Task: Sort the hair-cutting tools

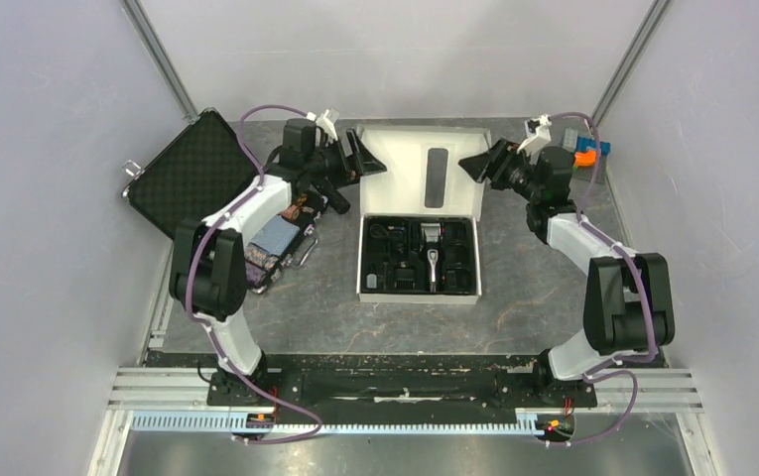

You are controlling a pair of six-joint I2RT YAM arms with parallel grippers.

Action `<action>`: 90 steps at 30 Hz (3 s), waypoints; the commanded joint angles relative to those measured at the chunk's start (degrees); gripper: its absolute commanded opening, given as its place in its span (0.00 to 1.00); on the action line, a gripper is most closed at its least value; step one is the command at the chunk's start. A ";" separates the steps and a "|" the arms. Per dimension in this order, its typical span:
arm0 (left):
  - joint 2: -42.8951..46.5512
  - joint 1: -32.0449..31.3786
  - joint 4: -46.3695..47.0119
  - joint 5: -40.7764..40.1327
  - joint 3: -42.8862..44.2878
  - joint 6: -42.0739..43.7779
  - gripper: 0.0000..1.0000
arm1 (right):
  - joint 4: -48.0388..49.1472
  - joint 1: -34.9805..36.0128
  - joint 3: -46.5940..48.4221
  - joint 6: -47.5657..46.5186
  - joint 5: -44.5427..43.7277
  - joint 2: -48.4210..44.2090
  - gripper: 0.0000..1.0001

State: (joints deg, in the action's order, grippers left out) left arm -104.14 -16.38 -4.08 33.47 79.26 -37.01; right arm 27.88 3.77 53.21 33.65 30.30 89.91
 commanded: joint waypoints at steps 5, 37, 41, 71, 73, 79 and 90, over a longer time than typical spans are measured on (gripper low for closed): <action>9.75 -5.69 3.90 -10.43 -9.67 6.68 0.89 | 4.02 3.02 -9.33 -3.68 -4.12 -7.95 0.69; 5.45 -7.88 14.96 -25.36 -4.31 16.98 0.56 | 17.21 6.25 -4.64 -16.58 -13.17 -2.09 0.31; 1.73 -7.90 14.93 -27.85 0.98 18.38 0.55 | 17.64 6.32 -0.33 -17.83 -15.66 1.47 0.28; 13.92 -8.40 22.17 -25.23 -18.47 11.81 0.96 | 19.04 8.98 -17.08 -13.11 -17.34 -10.47 0.64; 13.96 -8.65 22.03 -24.44 -19.32 10.51 0.96 | 19.57 9.54 -18.52 -11.44 -17.85 -10.83 0.65; 16.62 -10.07 22.70 -25.07 -23.49 8.52 0.97 | 20.86 10.71 -22.78 -9.34 -20.19 -12.57 0.65; 19.99 -11.28 25.25 -25.80 -29.84 4.96 0.99 | 22.19 10.91 -28.17 -8.80 -20.31 -15.07 0.66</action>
State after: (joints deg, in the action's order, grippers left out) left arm -86.30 -27.16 17.19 7.81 50.70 -28.73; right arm 46.98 14.17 26.39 24.08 9.96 76.42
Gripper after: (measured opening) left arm 0.986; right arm 0.660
